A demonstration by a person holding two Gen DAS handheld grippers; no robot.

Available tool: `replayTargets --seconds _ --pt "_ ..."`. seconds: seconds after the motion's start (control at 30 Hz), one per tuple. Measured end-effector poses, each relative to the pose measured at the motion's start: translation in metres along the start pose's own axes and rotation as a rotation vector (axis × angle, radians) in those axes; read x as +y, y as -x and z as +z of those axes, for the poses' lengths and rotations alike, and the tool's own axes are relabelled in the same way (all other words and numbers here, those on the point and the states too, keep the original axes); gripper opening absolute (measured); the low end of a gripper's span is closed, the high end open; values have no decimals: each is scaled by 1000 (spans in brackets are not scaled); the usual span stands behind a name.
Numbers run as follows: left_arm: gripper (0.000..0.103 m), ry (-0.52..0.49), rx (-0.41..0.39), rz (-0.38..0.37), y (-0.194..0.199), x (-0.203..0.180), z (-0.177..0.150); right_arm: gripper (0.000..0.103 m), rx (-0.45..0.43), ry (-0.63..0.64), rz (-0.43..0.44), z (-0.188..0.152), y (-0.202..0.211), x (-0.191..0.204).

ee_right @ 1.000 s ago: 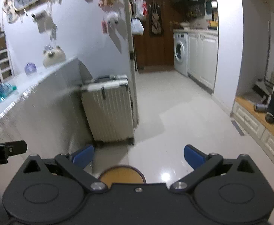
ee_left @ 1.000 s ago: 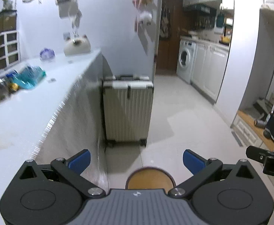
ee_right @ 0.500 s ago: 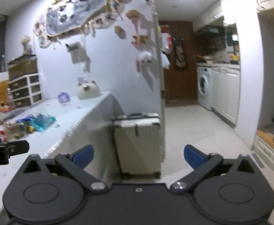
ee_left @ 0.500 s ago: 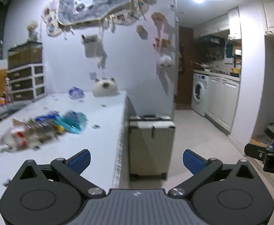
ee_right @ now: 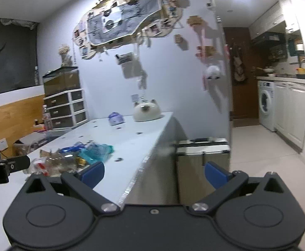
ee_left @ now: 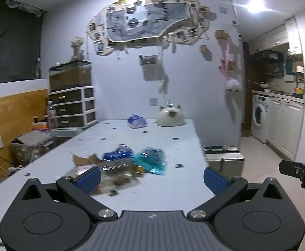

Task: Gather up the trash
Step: 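Lift both open tools away from the wastebasket back to the table, then close the left tool on the clear water bottle while the right tool grasps the blue snack bag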

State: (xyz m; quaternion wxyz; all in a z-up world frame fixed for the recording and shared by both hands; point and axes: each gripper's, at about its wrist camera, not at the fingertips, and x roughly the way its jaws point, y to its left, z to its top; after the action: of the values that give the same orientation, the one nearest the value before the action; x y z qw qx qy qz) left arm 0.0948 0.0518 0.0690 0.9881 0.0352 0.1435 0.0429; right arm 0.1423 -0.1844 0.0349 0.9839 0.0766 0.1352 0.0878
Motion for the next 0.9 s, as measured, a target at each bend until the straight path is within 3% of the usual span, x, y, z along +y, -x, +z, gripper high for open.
replayTargets --seconds 0.23,0.47,0.7,0.9 --pt "103 0 23 82 -47 62 9 103 23 13 55 8 -54 44" --pt "103 -5 71 108 -115 112 11 103 48 77 85 14 -108 82" --pt "103 67 148 72 -183 151 1 103 95 74 140 23 -157 106" --pt "103 128 168 -90 -217 177 -6 103 135 85 169 24 -191 123"
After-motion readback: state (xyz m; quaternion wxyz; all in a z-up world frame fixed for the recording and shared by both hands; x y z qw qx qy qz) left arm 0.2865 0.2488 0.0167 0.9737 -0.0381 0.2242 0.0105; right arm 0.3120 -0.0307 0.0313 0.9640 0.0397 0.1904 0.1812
